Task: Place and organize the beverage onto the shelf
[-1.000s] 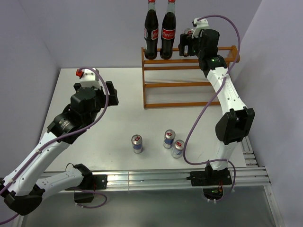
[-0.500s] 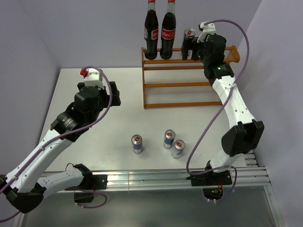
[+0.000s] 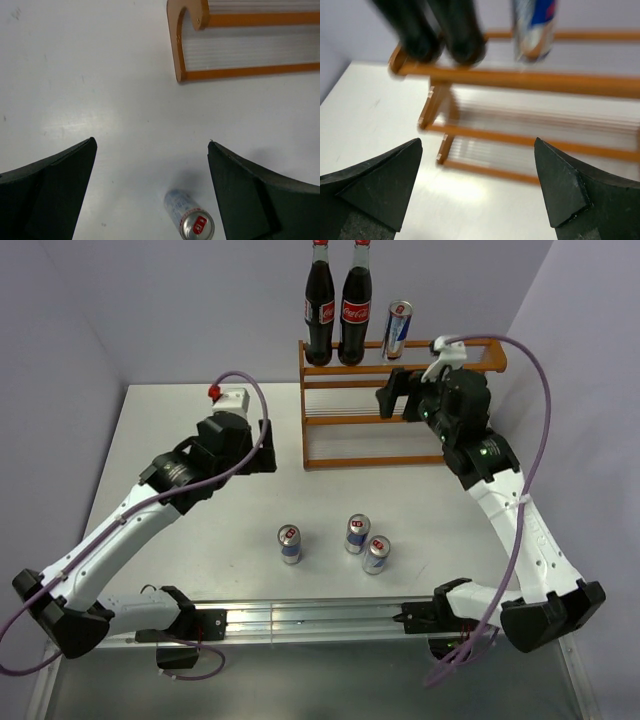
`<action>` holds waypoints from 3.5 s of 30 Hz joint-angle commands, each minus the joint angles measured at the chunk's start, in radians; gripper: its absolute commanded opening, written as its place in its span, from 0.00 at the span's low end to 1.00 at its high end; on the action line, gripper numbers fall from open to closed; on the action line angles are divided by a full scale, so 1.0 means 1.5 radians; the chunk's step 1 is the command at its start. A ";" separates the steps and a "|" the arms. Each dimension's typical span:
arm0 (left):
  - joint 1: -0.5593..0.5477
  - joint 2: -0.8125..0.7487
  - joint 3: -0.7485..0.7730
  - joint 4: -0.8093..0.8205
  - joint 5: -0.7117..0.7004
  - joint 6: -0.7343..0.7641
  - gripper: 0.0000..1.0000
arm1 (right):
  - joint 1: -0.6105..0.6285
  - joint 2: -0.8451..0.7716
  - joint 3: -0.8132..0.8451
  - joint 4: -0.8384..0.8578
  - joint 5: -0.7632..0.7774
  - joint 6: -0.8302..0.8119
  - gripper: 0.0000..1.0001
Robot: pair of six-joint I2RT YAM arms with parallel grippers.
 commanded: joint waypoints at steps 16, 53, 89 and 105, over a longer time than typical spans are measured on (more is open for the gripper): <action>-0.244 0.085 -0.006 -0.165 -0.027 -0.214 0.99 | 0.148 -0.193 -0.252 -0.127 0.023 0.060 1.00; -0.272 0.114 -0.067 -0.132 0.002 -0.201 0.09 | 0.160 -0.258 -0.333 -0.037 -0.142 0.028 1.00; -0.223 -0.013 0.098 -0.119 0.286 0.067 0.00 | 0.426 -0.063 -0.362 0.248 -0.376 -0.166 0.86; -0.185 -0.012 0.129 -0.113 0.193 0.045 0.35 | 0.437 -0.069 -0.382 0.348 -0.446 -0.150 0.03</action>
